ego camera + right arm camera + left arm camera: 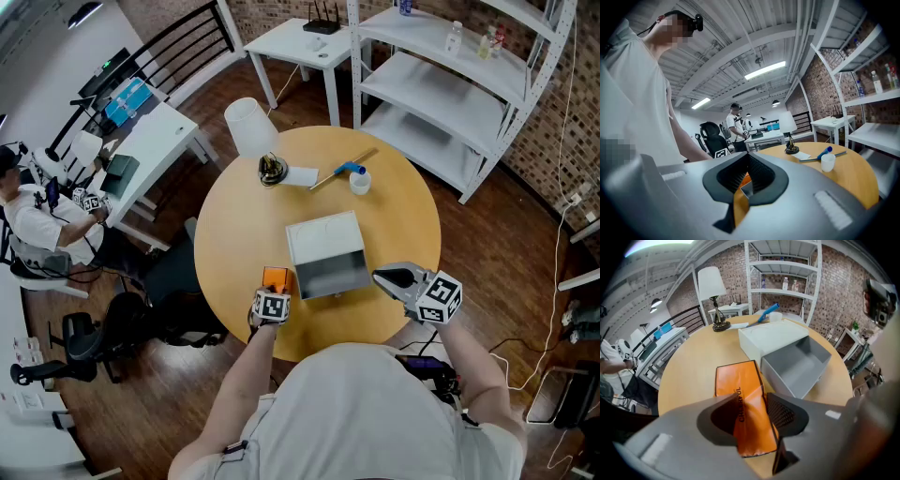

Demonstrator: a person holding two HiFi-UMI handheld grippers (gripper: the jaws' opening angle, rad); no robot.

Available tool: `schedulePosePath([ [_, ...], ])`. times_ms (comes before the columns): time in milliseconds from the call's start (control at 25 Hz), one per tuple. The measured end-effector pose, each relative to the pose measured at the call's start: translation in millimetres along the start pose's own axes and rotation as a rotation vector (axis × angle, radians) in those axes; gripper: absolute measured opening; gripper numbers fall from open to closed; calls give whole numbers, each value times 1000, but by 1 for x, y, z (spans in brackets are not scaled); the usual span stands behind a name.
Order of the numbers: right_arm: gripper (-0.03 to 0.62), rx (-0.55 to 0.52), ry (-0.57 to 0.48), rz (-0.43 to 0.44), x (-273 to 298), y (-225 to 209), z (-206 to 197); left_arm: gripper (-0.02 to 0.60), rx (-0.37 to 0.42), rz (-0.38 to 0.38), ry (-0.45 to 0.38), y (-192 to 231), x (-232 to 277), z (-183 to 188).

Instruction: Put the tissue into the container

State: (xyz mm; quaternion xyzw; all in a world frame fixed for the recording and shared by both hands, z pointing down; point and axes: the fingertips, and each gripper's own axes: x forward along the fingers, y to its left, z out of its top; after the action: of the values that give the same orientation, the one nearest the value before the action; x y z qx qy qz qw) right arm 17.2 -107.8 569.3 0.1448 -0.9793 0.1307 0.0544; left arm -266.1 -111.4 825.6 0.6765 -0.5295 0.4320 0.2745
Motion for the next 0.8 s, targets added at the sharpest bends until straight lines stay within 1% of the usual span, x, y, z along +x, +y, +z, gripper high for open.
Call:
schedulePosePath([
  [80, 2, 1, 0, -3, 0, -1, 1, 149, -35, -35, -18, -1, -5, 1],
  [160, 2, 1, 3, -1, 1, -2, 0, 116, -85, -44, -44, 2, -14, 1],
  [280, 2, -1, 8, 9, 3, -1, -2, 97, -164, -12, -110, 13, -37, 5],
  [320, 2, 0, 9, 14, 4, -1, -2, 95, -170, 12, -139, 17, -49, 11],
  [360, 2, 2, 10, 19, 5, -1, -2, 94, -152, 38, -175, 19, -64, 19],
  [400, 2, 4, 10, 23, 7, -1, -2, 92, -108, 56, -218, 19, -78, 31],
  [440, 2, 6, 10, 26, 8, -2, -2, 92, -37, 62, -264, 14, -89, 46],
  [480, 2, 9, 10, 28, 10, -2, -2, 92, 53, 52, -307, 4, -97, 61],
  [560, 2, 15, 10, 32, 13, -4, -3, 92, 241, -4, -361, -28, -102, 88],
  [600, 2, 15, 10, 34, 15, -3, -4, 94, 323, -39, -372, -47, -101, 99],
  [680, 2, 12, 12, 41, 17, -1, -4, 94, 463, -102, -373, -83, -95, 115],
  [800, 2, 9, 14, 42, 15, 1, -4, 94, 658, -187, -339, -126, -73, 124],
])
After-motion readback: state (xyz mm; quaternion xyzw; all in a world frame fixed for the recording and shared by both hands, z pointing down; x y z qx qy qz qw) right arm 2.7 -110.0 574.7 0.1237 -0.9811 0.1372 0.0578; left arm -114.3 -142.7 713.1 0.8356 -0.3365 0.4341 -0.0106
